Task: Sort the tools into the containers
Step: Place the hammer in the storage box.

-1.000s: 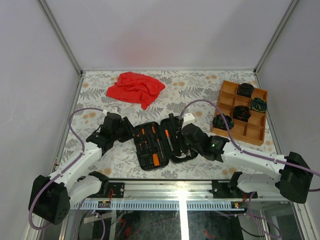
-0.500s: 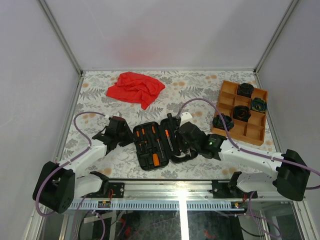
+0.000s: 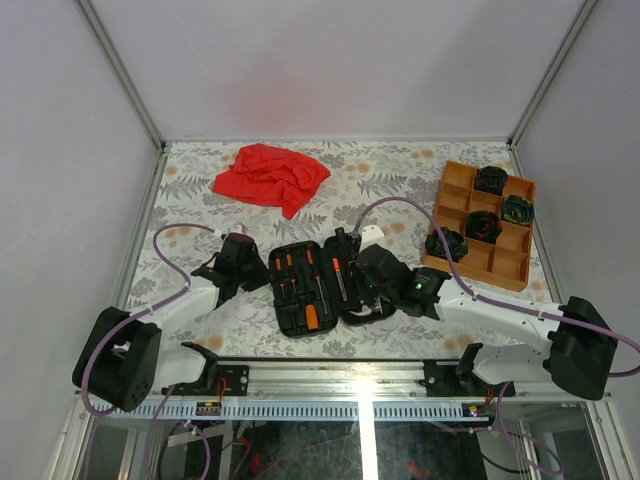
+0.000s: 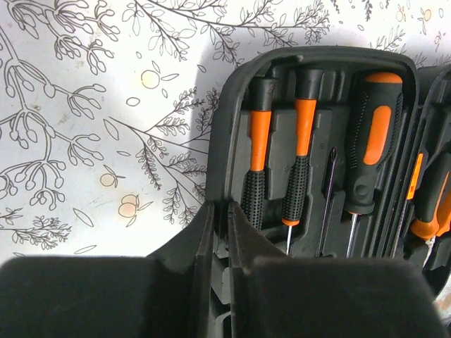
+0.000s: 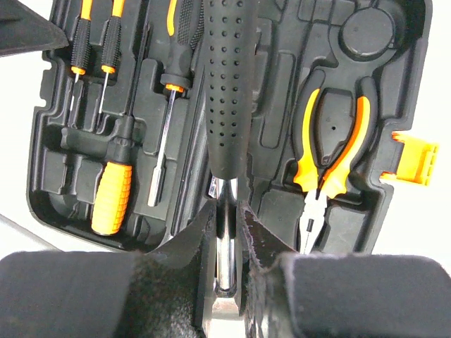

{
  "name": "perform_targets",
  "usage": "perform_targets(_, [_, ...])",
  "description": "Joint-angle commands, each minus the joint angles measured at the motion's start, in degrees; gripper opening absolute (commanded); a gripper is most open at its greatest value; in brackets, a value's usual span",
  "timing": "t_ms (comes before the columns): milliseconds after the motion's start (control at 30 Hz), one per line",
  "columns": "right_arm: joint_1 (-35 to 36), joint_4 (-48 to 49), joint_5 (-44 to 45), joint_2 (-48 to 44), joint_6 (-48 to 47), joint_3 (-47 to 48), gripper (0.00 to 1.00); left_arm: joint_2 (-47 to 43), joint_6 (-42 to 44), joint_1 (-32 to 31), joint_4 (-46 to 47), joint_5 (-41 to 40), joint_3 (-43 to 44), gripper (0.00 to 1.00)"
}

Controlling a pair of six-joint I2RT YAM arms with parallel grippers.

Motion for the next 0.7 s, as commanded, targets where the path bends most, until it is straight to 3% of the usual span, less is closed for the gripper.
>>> perform_targets(0, [-0.2,2.9,2.1,-1.3,-0.2,1.8,0.00,1.5,-0.7,0.3,2.6,-0.6,-1.1,0.02])
perform_targets(667, [-5.8,11.8,-4.1,2.9,-4.4,-2.5,0.00,-6.9,-5.8,0.3,1.3,-0.2,-7.8,0.00])
